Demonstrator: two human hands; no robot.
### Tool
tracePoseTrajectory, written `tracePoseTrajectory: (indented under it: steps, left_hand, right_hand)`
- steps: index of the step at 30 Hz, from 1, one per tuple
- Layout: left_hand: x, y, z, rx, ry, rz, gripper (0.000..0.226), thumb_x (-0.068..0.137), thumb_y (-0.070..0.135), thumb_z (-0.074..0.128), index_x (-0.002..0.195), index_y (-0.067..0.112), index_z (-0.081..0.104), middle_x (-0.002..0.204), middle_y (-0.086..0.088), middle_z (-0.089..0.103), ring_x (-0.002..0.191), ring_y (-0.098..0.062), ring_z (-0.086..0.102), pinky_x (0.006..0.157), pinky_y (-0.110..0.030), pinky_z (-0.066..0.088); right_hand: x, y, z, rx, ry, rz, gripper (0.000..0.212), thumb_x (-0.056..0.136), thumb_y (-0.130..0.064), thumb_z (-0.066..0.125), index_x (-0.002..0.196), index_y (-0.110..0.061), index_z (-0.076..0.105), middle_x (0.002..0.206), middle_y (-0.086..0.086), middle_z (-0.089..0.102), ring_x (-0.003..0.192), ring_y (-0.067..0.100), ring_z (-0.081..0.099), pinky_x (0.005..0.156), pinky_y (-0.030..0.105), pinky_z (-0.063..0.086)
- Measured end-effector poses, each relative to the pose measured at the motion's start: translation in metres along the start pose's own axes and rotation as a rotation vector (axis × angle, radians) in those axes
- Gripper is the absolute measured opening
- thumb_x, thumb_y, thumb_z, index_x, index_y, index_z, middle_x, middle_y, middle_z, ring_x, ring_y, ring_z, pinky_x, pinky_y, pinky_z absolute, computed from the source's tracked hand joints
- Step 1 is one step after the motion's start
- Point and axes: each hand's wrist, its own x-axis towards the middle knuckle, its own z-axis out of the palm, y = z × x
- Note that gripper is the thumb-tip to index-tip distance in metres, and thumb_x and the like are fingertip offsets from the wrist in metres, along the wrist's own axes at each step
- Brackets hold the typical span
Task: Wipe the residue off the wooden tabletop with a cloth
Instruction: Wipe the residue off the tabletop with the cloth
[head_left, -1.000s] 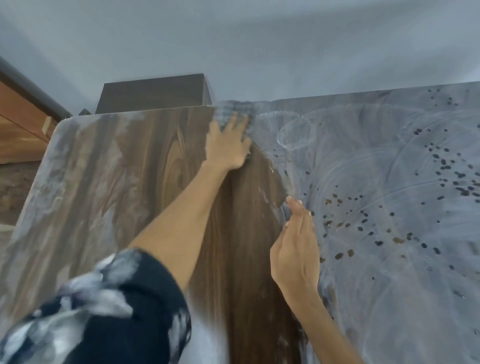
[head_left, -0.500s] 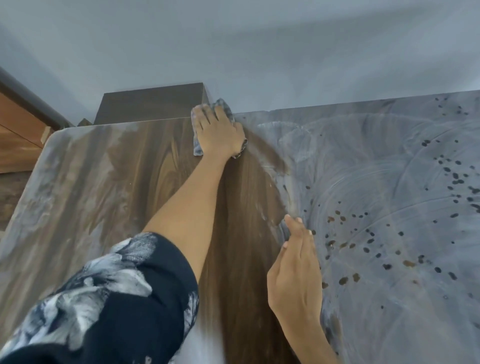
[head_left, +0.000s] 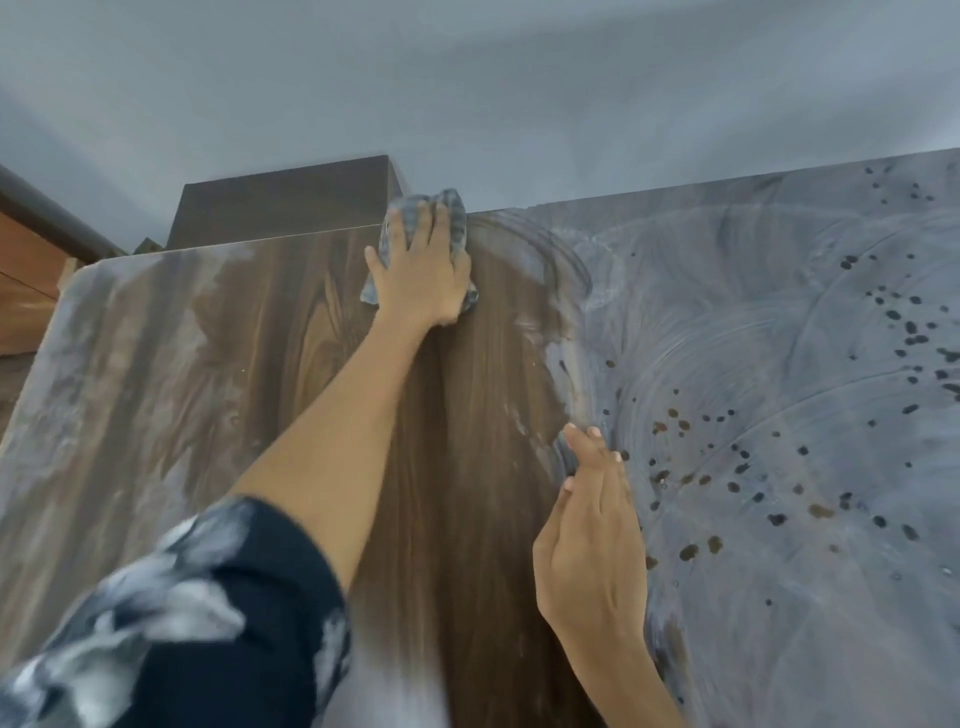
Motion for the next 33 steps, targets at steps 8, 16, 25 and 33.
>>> tracePoseTrajectory:
  steps: [8,16,25,33]
  left_hand:
    - [-0.102,0.040,0.022,0.083,-0.025,0.594,0.056,0.097,0.039,0.014,0.148,0.017,0.015,0.156,-0.001,0.011,0.144,-0.020,0.002,0.114,-0.041,0.014]
    - [0.005,0.018,0.000,-0.033,0.033,-0.024,0.055,0.100,0.030,0.024,0.149,0.011,0.008,0.157,-0.007,0.006,0.143,-0.032,-0.001,0.113,-0.046,0.014]
    - [-0.117,0.062,0.027,0.079,0.005,0.543,0.061,0.092,0.038,0.009,0.146,0.013,0.023,0.154,-0.004,0.021,0.143,-0.024,0.013,0.111,-0.040,0.024]
    - [-0.039,0.017,0.009,0.066,-0.021,0.137,0.055,0.100,0.033,0.019,0.148,0.010,0.008,0.157,-0.006,0.006,0.144,-0.030,-0.002,0.114,-0.045,0.015]
  right_hand:
    - [0.001,-0.003,-0.002,0.005,0.049,-0.009,0.040,0.090,-0.009,0.028,0.128,-0.010,0.041,0.127,0.014,0.057,0.122,0.027,0.052,0.102,0.041,0.039]
    - [0.001,-0.001,-0.002,0.028,0.011,0.006,0.041,0.093,-0.017,0.022,0.128,-0.013,0.042,0.128,0.010,0.057,0.123,0.026,0.051,0.098,0.042,0.048]
    - [0.000,0.001,-0.004,0.250,0.088,0.106,0.038,0.097,-0.025,0.017,0.129,-0.024,0.038,0.137,0.009,0.050,0.131,0.025,0.043,0.092,0.046,0.050]
    - [0.003,-0.001,-0.007,0.011,0.061,0.013,0.041,0.087,0.002,0.048,0.127,-0.005,0.054,0.129,0.012,0.057,0.127,0.026,0.048,0.107,0.042,0.032]
